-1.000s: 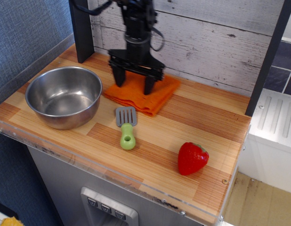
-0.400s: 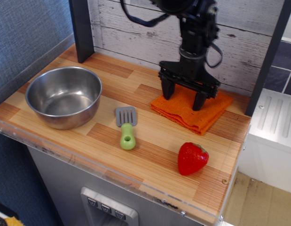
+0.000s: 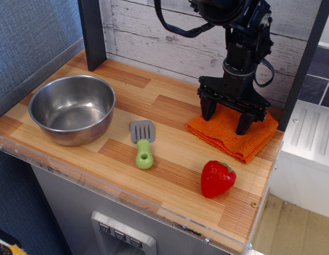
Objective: Place the orange cloth in front of the red capsicum
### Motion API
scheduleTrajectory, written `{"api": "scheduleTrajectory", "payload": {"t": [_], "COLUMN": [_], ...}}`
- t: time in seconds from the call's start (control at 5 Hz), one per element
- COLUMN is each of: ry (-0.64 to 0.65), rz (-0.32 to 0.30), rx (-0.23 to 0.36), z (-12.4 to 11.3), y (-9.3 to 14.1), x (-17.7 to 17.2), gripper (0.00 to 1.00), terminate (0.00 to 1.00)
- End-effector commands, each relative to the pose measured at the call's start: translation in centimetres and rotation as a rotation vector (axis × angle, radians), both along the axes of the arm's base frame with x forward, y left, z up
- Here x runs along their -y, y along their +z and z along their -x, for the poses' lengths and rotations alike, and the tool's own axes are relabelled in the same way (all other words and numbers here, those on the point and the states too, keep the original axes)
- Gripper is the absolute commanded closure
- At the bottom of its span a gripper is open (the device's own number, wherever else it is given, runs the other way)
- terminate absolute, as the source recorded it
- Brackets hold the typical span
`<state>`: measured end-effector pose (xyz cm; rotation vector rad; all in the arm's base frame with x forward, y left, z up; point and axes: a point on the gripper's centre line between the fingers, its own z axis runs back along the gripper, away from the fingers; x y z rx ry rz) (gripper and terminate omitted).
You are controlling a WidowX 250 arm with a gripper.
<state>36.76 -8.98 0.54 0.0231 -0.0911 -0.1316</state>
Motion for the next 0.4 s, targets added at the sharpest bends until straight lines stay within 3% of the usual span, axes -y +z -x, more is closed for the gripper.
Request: {"api": "scheduleTrajectory", "payload": {"t": [0.0, 0.2], "ry": [-0.003, 0.016], "rz": [-0.006, 0.006], "rx": [0.023, 0.034], "z": [0.4, 0.2], "y": [2.1, 3.8], "x": [-0.2, -0.7], "gripper": [0.00, 0.00], "terminate": [0.00, 0.00]}}
